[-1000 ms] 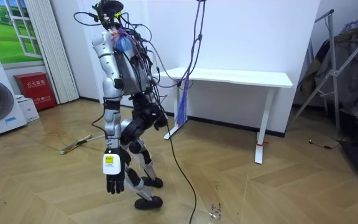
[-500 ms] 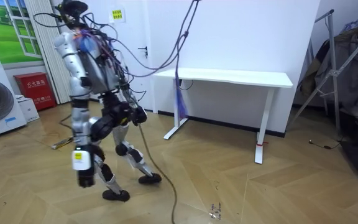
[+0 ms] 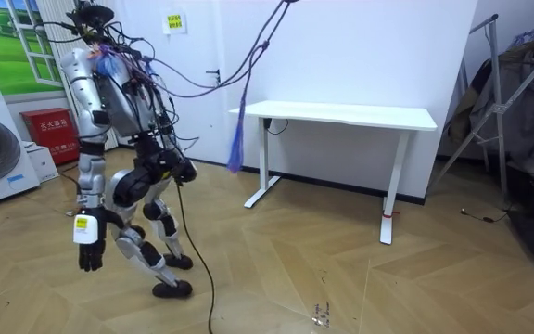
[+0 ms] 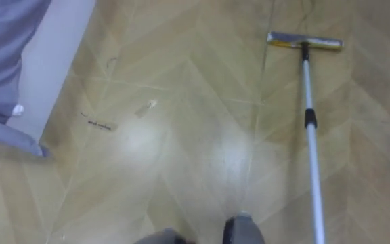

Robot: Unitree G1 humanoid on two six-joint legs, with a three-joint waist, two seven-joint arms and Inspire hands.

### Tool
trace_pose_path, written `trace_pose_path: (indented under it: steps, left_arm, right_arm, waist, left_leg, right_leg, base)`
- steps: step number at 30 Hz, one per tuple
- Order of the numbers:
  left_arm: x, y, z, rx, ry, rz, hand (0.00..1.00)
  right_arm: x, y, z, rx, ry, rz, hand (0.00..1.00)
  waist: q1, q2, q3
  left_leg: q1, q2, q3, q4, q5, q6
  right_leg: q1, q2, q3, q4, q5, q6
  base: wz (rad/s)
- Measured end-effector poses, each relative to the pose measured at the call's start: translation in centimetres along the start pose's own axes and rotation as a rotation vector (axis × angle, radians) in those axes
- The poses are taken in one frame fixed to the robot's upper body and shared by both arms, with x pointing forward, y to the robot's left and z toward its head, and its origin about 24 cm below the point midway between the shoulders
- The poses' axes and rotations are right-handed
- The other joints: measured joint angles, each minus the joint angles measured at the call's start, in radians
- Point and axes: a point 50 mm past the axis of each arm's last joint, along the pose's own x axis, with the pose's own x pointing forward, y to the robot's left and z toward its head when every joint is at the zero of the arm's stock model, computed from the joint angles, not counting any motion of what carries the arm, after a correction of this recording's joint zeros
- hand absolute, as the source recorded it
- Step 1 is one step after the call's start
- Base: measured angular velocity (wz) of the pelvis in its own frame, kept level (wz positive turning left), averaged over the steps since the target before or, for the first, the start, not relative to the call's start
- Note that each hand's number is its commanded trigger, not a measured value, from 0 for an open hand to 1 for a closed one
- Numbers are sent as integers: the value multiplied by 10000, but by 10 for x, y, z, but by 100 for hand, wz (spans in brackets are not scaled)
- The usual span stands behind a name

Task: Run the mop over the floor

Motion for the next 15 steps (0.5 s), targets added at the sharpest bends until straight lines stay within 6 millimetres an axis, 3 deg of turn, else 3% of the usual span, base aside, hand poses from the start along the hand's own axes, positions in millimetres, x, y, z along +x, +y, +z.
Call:
trace_pose_path:
  steps: [1,2,3,5,6,7,8,9,10,11,12,13,14,15]
  left_arm:
    - [-1,3,-4,-64,60,134,0]
    - [-1,5,-10,-68,232,218,0]
    - [-2,5,-12,-35,289,224,0]
    - [-4,5,-24,-14,545,150,0]
    - [-5,4,-25,-7,601,82,0]
    - [-6,2,-32,6,802,-106,0]
    - [-7,1,-39,63,995,-256,0]
    - [-8,0,-42,83,1063,-328,0]
    - [-8,-2,-42,188,1060,-416,0]
    - [-7,-3,-36,181,884,-460,0]
    - [-6,-4,-33,230,803,-498,0]
    - [-6,-7,-27,207,584,-592,0]
    - [-6,-10,-26,331,468,-676,0]
    - [-6,-11,-25,374,418,-707,0]
  right_arm:
    - [-3,-3,18,67,-555,-28,100]
    - [-7,-6,33,169,-1017,78,100]
    - [-9,-7,39,219,-1211,146,100]
    - [-12,-5,51,320,-1581,469,100]
    - [-11,-4,49,320,-1554,542,100]
    - [-8,-4,39,366,-1319,681,100]
    - [-4,-5,22,329,-953,742,100]
    - [-2,-7,11,282,-699,699,100]
    - [3,-13,-15,169,-133,509,100]
    - [6,-19,-43,102,568,302,100]
    - [6,-23,-57,51,933,200,100]
    - [7,-27,-84,-205,1592,-4,100]
    - [5,-28,-108,-327,2166,-78,100]
    - [4,-28,-119,-348,2429,-64,100]
  waist:
    - [112,-83,-10]
    - [208,-163,-54]
    - [278,-236,-81]
    - [412,-419,-36]
    - [430,-405,-45]
    - [433,-415,-40]
    - [416,-352,-80]
    - [374,-309,-101]
    - [172,-207,-157]
    - [-33,-158,-162]
    - [-72,-134,-163]
    - [-90,-65,-181]
    - [-205,21,-233]
    - [-282,85,-273]
  left_leg:
    - [-333,150,-31,697,253,-301]
    - [-596,209,-72,1206,541,-379]
    - [-712,226,-68,1316,548,-380]
    - [-1222,285,-75,62,471,-320]
    - [-1297,276,-69,-503,484,-335]
    - [-1322,266,-70,-1801,662,-320]
    - [-1292,267,-57,-2392,1368,59]
    - [-1201,241,-54,-2517,1573,175]
    - [-954,98,-80,-2561,1415,480]
    - [-762,-109,-58,-2620,1269,697]
    - [-690,-209,-45,-2627,1177,766]
    - [-559,-296,50,-2568,998,931]
    - [-406,-416,99,-2486,765,1019]
    - [-333,-437,145,-2463,653,1089]
  right_leg:
    - [11,104,20,236,-210,-80]
    - [38,173,53,373,-371,-138]
    - [46,170,67,400,-430,-171]
    - [298,173,42,247,-494,-99]
    - [449,198,24,138,-514,-91]
    - [802,203,4,-68,-610,-26]
    - [1198,120,-2,-234,-756,50]
    - [1431,91,-33,-337,-831,124]
    - [1798,-68,-206,-533,-986,284]
    - [2010,-285,-229,-541,-1110,467]
    - [2030,-383,-183,-439,-1119,499]
    - [1920,-530,-192,121,-962,727]
    - [1578,-651,-90,943,-503,823]
    - [1395,-680,21,1390,-209,881]
  base:
    - [0]
    - [4]
    - [15]
    - [11]
    - [0]
    - [-8]
    - [-6]
    - [17]
    - [49]
    - [54]
    - [30]
    - [-5]
    - [-9]
    - [-5]
